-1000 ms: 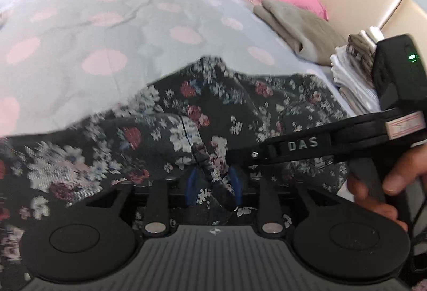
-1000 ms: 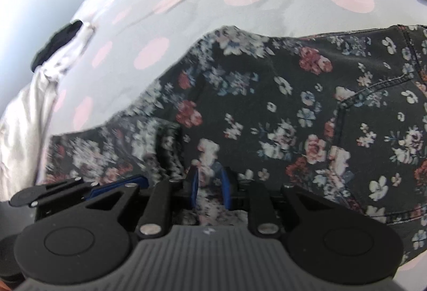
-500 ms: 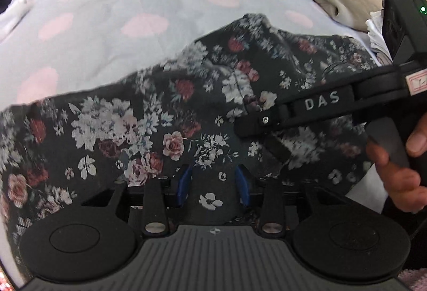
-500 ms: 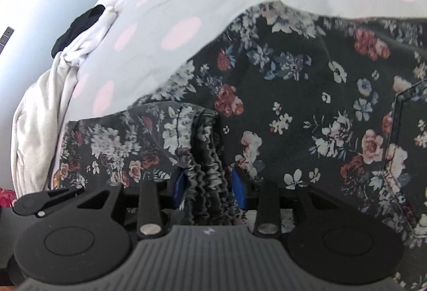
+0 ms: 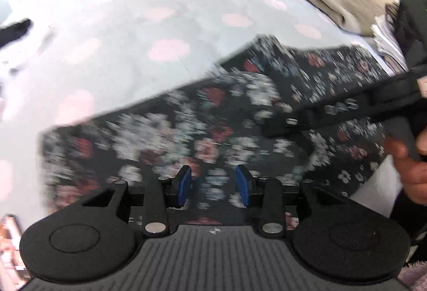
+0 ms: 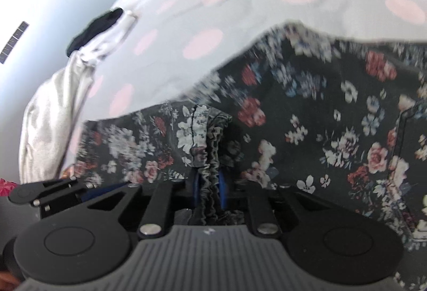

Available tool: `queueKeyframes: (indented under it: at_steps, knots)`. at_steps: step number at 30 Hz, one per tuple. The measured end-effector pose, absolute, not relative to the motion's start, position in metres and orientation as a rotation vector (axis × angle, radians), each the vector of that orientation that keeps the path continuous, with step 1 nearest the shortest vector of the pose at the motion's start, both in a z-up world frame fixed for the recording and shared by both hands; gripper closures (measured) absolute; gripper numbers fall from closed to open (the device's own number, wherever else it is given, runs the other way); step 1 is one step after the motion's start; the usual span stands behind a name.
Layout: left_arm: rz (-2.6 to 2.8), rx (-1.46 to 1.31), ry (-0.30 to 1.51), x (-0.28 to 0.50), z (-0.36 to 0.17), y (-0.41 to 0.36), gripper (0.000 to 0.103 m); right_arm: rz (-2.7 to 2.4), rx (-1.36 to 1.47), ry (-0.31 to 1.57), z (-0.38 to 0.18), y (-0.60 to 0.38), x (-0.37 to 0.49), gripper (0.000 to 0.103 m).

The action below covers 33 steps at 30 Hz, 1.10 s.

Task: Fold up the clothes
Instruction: 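Lower the folded trousers onto the sheet and open the left gripper while the right gripper holds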

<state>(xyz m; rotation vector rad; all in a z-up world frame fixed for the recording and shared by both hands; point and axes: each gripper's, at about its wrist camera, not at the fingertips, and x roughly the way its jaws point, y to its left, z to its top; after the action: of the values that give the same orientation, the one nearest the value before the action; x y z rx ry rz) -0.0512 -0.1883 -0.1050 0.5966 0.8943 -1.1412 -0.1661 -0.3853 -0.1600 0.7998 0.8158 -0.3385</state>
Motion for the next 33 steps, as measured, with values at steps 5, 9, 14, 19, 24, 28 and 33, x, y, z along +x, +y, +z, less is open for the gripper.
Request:
queueKeyframes:
  at_steps: [5,9,14,19,24,28,33]
  knots:
    - [-1.064,0.482,0.835,-0.026,-0.063,-0.153,0.068,-0.327,0.751,0.783,-0.116,-0.380,-0.177,0.088]
    - [-1.000,0.438,0.785,-0.008,-0.042,-0.129,0.068,-0.333,0.725,0.748,-0.073,-0.387,-0.188,0.088]
    - [-0.963,0.395,0.804,0.005,-0.041,-0.116,0.068,-0.364,0.716,0.709,-0.020,-0.403,-0.216,0.088]
    - [-1.019,0.430,0.795,-0.001,-0.042,-0.119,0.068,-0.431,0.717,0.676,0.019,-0.421,-0.255,0.088]
    - [-1.100,0.484,0.796,-0.019,-0.052,-0.143,0.068,-0.545,0.697,0.678,0.035,-0.446,-0.299,0.088]
    - [-1.137,0.518,0.792,-0.034,-0.057,-0.161,0.068,-0.637,0.702,0.686,0.032,-0.468,-0.331,0.088]
    - [-1.168,0.564,0.793,-0.049,-0.065,-0.183,0.068,-0.675,0.764,0.723,0.004,-0.502,-0.359,0.088]
